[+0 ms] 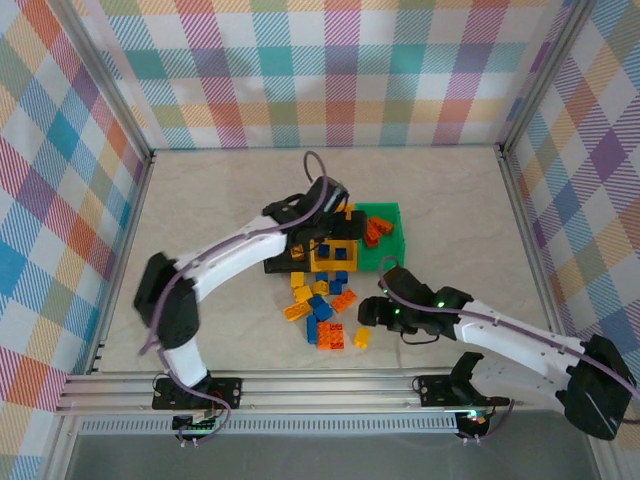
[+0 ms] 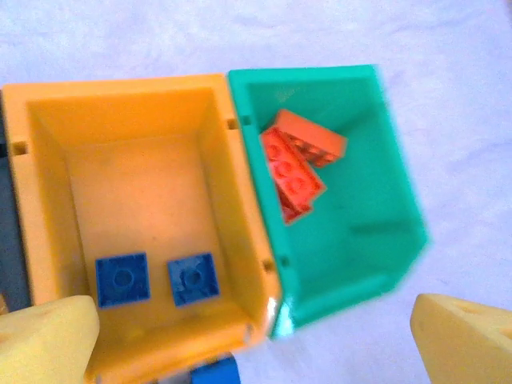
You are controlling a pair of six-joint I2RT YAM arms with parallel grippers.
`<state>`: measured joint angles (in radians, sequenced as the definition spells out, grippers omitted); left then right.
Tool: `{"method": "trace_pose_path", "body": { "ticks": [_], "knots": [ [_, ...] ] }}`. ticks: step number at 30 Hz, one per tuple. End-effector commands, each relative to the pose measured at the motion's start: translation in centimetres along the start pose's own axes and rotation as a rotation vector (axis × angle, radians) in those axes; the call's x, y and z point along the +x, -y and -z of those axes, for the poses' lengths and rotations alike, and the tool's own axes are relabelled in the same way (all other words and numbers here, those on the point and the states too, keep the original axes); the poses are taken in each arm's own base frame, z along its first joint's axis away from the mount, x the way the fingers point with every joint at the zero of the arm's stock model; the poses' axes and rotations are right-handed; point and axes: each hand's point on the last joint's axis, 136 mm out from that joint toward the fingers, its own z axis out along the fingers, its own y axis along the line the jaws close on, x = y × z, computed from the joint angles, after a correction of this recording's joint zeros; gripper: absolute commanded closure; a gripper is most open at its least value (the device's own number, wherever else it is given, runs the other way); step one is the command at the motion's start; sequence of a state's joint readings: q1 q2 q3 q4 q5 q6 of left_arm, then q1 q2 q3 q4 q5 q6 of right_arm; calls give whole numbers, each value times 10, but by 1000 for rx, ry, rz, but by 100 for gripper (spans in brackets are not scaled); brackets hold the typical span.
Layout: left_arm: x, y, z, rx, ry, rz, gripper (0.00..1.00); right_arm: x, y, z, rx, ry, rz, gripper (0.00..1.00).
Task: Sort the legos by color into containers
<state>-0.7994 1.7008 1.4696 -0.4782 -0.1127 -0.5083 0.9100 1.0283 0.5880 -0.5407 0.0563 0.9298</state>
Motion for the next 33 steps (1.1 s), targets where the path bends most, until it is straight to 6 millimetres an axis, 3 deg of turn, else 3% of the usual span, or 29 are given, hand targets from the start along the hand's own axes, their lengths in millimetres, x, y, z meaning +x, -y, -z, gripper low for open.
{"method": "trace_pose_path", "body": {
  "ticks": [1, 9, 15, 20, 23, 28, 33],
  "knots": [
    [5, 12, 55, 90, 74, 1, 0, 18, 1, -13, 79, -47, -2, 23],
    [73, -70, 97, -36, 99, 60, 0, 31, -4, -44, 187, -78, 49, 28],
    [106, -112, 113, -109, 102, 80, 0, 25, -5, -48, 205, -56, 73, 46],
    [123, -140, 123, -176, 117, 86, 0, 23, -12, -49, 190, -59, 93, 67],
    [130, -157, 129, -228, 129, 89, 0, 5, -40, -35, 114, -1, 177, 75],
    [141, -182, 141, -304, 151, 120, 0, -45, -122, -17, -26, 57, 346, 78],
    [153, -193, 152, -287, 164, 165, 0, -119, -185, -34, -117, 119, 383, 78]
  ]
}}
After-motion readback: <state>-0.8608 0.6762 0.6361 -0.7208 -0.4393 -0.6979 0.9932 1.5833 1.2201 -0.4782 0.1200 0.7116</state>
